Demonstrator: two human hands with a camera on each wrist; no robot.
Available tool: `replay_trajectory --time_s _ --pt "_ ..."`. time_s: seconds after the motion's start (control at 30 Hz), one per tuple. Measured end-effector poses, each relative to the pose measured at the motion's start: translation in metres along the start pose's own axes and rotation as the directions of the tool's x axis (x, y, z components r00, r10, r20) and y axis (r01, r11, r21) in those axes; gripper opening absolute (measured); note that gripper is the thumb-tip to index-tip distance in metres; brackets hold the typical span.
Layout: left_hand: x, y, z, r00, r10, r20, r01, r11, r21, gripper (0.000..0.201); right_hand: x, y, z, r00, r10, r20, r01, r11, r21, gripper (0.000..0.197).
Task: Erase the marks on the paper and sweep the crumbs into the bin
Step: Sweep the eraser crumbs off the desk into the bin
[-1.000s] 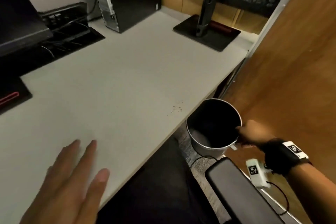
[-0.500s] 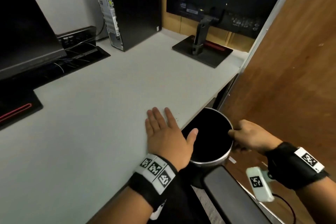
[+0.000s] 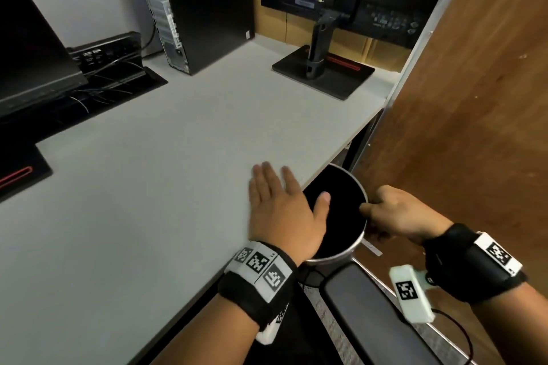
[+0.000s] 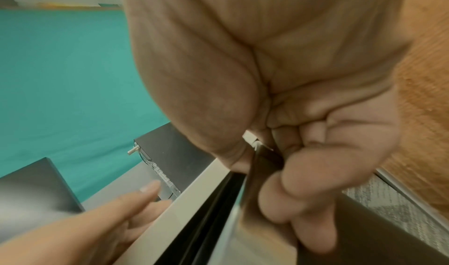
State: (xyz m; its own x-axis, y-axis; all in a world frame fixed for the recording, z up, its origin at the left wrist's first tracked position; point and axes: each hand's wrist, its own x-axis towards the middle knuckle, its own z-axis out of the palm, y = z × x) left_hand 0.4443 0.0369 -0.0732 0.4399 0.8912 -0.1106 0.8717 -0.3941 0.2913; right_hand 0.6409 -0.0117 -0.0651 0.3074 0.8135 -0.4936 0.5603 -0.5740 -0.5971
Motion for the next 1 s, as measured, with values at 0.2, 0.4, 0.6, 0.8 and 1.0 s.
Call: replay_trajectory --time_s 0.2,0.4,0.6,0.8,1.0 --pt "0.003 0.015 0.006 0.971 0.236 -0.04 -0.239 0.967 -0.085 0.079 -0.001 -0.007 0.0 1.0 0.018 0.014 -0.018 1.0 0.0 0.041" --pt "0.001 0.014 0.009 0.946 0.321 0.043 -0.32 0.947 -0.029 0.079 -0.004 -0.011 -0.001 0.999 0.023 0.036 -0.024 1.0 0.016 0.045" --pt "-0.006 0.015 0.009 0.908 0.393 0.147 -0.387 0.92 -0.068 0.078 -0.001 -0.011 -0.001 1.0 0.019 0.015 -0.019 1.0 -0.019 0.042" --pt "-0.009 -0.016 -0.032 0.986 -0.054 -0.156 0.014 0.969 -0.245 0.08 -0.001 -0.006 -0.002 0.999 0.03 0.033 -0.03 1.0 -0.003 0.038" --pt "0.007 -0.035 -0.029 0.906 -0.375 0.194 0.39 0.92 -0.043 0.108 0.0 -0.006 -0.001 0.999 0.018 0.033 -0.017 0.999 -0.04 0.038"
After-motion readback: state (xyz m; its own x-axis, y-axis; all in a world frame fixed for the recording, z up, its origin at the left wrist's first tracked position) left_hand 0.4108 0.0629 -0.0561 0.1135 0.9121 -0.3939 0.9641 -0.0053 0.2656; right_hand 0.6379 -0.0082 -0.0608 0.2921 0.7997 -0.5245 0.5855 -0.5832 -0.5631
